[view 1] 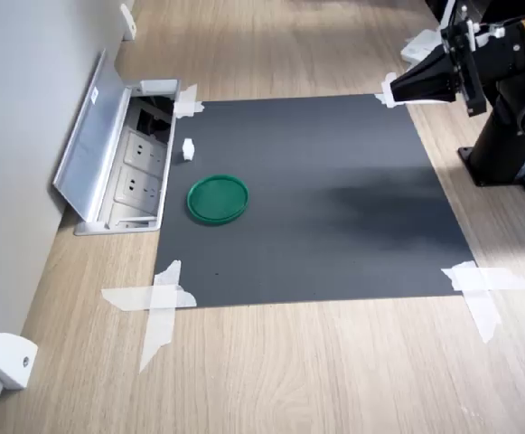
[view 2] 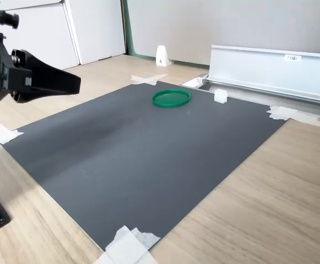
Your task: Grasp a white terminal and put it on the green lid.
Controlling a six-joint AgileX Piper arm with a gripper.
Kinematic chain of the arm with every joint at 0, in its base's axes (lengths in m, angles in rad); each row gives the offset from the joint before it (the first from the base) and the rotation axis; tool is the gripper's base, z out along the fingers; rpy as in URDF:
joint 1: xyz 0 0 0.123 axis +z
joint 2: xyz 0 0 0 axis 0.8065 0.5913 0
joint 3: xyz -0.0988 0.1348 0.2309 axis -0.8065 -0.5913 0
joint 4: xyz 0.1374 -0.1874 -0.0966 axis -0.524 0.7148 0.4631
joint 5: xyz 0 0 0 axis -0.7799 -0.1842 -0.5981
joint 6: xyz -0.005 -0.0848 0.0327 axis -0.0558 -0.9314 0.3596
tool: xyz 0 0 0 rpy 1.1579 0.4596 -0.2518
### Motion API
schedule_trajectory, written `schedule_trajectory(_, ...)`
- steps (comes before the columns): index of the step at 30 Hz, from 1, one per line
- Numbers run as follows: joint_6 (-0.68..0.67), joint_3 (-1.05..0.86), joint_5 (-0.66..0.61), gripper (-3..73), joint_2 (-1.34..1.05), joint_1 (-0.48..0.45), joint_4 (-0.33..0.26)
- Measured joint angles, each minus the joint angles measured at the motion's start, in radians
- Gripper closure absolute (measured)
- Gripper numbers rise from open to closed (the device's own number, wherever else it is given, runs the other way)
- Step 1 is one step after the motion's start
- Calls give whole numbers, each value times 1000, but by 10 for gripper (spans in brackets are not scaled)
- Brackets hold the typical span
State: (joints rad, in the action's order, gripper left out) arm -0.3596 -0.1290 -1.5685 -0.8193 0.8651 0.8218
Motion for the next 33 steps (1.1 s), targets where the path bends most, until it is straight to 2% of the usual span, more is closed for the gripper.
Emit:
schedule_trajectory(23,-1,11,-1,703,0,0,0)
schedule_trajectory(28,-5,97,-26,703,32,0,-6)
schedule_trajectory(33,-5,236,-29,703,205,0,-22)
